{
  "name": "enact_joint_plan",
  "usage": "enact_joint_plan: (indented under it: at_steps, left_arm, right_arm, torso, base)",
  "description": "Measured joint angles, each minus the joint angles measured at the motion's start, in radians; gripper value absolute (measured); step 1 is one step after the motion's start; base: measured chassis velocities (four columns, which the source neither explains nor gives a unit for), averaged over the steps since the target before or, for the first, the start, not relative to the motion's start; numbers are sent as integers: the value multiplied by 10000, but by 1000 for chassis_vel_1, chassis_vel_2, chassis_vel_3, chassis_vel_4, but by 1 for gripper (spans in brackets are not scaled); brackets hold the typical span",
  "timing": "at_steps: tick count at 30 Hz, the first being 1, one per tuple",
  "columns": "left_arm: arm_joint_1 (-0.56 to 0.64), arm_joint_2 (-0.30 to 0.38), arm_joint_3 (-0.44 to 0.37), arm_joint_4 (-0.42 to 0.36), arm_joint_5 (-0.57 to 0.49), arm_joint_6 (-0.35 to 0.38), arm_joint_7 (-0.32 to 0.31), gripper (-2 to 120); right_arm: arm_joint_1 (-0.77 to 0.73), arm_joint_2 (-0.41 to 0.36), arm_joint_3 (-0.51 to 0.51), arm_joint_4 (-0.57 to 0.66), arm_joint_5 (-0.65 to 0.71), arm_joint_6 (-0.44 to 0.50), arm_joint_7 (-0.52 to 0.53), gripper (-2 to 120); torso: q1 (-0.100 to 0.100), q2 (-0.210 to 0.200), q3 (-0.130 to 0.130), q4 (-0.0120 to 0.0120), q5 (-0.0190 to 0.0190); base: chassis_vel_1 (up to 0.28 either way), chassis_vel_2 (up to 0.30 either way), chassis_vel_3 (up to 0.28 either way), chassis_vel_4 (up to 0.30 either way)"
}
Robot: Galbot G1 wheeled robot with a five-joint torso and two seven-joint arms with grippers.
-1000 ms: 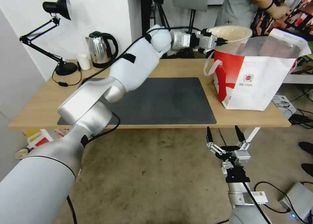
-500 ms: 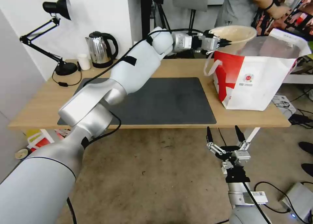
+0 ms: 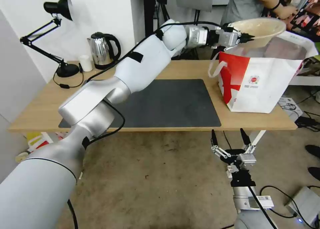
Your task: Pick up the trash from the table and place it into the takeout bag.
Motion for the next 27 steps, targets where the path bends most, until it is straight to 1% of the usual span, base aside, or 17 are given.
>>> enact_joint_plan:
  at_steps: [6,14,20,24,27]
  left_arm:
    - [73,-10,251,-48,-7,6,-163,0]
    - [76,-13,259,16,-6,9,-194,0]
    - [132,-7,97,360,61,-35,-195,0]
    - [104,-7,-99,446,153,-66,-195,0]
    - [36,-4,-242,501,277,-118,-196,0]
  right_arm:
    - [-1,0,0,0,0,0,0,100]
    - [-1,0,0,0,0,0,0,100]
    - [0,0,0,0,0,0,0,100]
    - [-2,0,0,0,0,0,0,100]
    - [0,0,0,0,0,0,0,100]
  torso:
    - [0,0,0,-2,0]
    - [0,0,0,-2,0]
    - [1,-1,0,1,0]
    - [0,0,0,-3,0]
    - [0,0,0,-1,-1]
  base:
    - [0,0,0,0]
    - [0,0,0,0]
    - [0,0,0,0]
    - [0,0,0,0]
    - [0,0,0,0]
